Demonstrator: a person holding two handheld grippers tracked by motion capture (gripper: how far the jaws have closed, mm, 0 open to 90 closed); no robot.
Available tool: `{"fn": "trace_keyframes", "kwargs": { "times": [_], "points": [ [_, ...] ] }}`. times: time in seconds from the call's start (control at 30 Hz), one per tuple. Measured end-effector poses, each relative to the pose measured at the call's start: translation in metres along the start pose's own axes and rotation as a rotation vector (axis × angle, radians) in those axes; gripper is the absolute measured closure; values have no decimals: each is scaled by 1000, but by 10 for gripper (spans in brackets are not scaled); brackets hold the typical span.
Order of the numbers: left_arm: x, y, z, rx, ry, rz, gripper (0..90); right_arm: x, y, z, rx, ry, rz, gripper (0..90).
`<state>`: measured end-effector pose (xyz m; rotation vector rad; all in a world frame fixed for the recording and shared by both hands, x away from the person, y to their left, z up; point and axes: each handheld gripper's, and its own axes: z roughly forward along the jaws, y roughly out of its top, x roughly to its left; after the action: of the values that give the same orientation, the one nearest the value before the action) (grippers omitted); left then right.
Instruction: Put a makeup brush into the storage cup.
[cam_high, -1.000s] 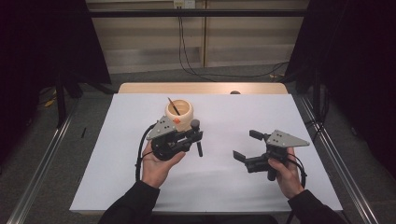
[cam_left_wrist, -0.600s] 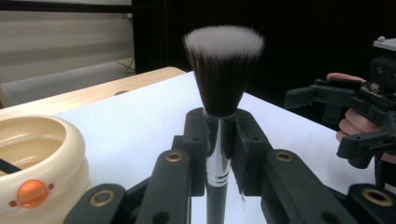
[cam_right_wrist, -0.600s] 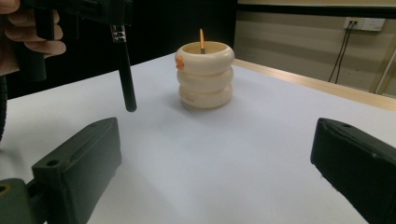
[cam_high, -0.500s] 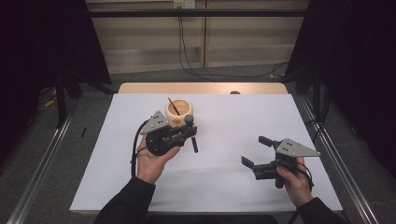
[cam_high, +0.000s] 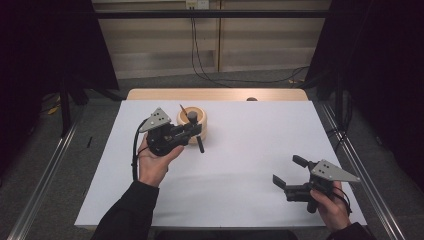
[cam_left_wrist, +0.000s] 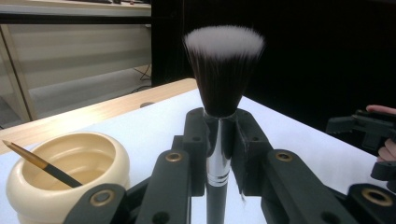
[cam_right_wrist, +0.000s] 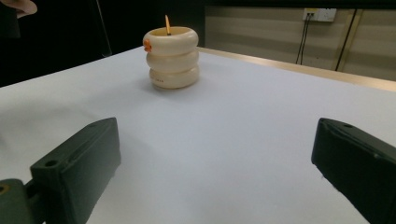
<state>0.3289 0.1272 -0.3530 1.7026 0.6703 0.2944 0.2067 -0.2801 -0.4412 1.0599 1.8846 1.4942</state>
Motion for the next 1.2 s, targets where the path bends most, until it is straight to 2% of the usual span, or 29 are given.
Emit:
{"fn": "trace_keyframes", "kwargs": {
  "times": [0.1,0.27,0.4,0.47,0.5,0.63,0.67,0.77,0.8,0.93,1.07,1.1,1.2],
  "points": [
    [2,3,2,-10,27,-8,776,-2,-4,-4,0,-13,0,7],
    [11,10,5,0,42,5,776,-2,-6,-3,4,-18,-8,18],
    [16,16,8,-12,33,8,776,-1,-7,0,12,-6,-19,19],
    [17,19,9,-3,52,13,777,-1,-7,0,13,-6,-15,24],
    [18,21,9,-3,47,19,776,-2,-8,0,13,-6,-19,24],
    [22,28,11,-27,55,7,777,-2,-8,0,9,-5,-11,31],
    [23,30,11,-21,73,15,777,-2,-8,1,8,-6,-7,32],
    [29,34,15,-20,85,1,776,-1,-8,1,4,-6,-4,32],
    [31,35,15,-15,89,8,776,-1,-8,1,2,-8,-5,32],
    [36,40,19,-28,88,10,776,-2,-8,1,-3,-16,-16,24],
    [40,44,20,-29,114,10,777,-2,-8,1,-1,-26,-13,9],
    [41,44,22,-42,108,5,777,-2,-8,0,0,-26,-15,6],
    [47,47,23,-22,117,19,777,-1,-8,0,-3,-26,-14,5]
  ]
}}
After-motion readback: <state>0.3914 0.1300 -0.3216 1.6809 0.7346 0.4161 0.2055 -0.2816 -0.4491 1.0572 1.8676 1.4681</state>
